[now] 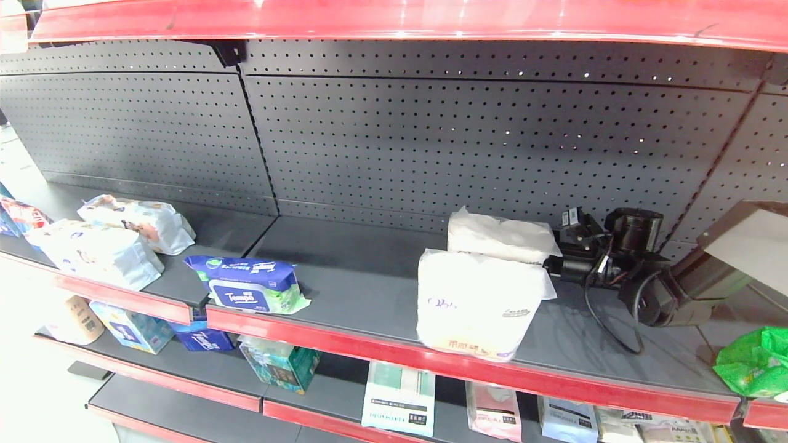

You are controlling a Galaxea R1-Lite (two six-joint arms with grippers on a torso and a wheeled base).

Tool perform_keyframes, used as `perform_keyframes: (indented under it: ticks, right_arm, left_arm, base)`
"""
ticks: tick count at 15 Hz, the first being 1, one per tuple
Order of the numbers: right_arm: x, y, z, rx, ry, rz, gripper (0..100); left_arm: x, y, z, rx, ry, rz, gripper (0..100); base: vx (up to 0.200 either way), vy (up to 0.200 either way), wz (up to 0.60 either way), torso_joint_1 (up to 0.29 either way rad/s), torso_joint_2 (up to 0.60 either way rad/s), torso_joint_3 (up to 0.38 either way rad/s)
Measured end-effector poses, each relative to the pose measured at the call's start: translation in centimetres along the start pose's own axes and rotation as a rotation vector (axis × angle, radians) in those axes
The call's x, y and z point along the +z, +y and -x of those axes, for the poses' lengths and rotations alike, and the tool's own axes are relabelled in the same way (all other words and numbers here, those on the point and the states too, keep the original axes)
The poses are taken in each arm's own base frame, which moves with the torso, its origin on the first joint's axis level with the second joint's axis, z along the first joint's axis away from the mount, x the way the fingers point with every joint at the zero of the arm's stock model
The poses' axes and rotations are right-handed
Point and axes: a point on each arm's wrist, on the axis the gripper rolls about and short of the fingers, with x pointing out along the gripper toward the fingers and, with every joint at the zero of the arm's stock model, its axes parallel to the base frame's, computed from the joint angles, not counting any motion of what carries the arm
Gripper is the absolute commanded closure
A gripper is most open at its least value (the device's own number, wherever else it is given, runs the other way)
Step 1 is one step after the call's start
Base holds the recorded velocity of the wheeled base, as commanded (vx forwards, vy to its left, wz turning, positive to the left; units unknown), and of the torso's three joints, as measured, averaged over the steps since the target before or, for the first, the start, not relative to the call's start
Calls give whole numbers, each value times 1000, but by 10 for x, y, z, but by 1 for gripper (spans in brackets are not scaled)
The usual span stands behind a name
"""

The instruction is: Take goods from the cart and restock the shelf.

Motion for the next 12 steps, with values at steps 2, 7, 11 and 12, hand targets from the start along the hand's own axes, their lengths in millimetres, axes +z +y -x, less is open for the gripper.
perform_keyframes:
  ticks: [2,7,11,12]
  right_arm:
    - [0,0,-1,-2,2,-3,100]
    - [-1,2,0,-4,6,-9,0]
    - [1,5,3,-17,17,-77,0]
    - [4,5,5,-27,17,-81,0]
  left_arm:
    - [0,0,0,0,0,0,0]
    - [0,0,0,0,0,0,0]
    - [0,0,0,0,0,0,0]
    - [0,0,0,0,0,0,0]
  base:
    - [0,0,0,0,0,0]
    - [0,0,0,0,0,0]
    - [0,0,0,0,0,0]
    - [0,0,0,0,0,0]
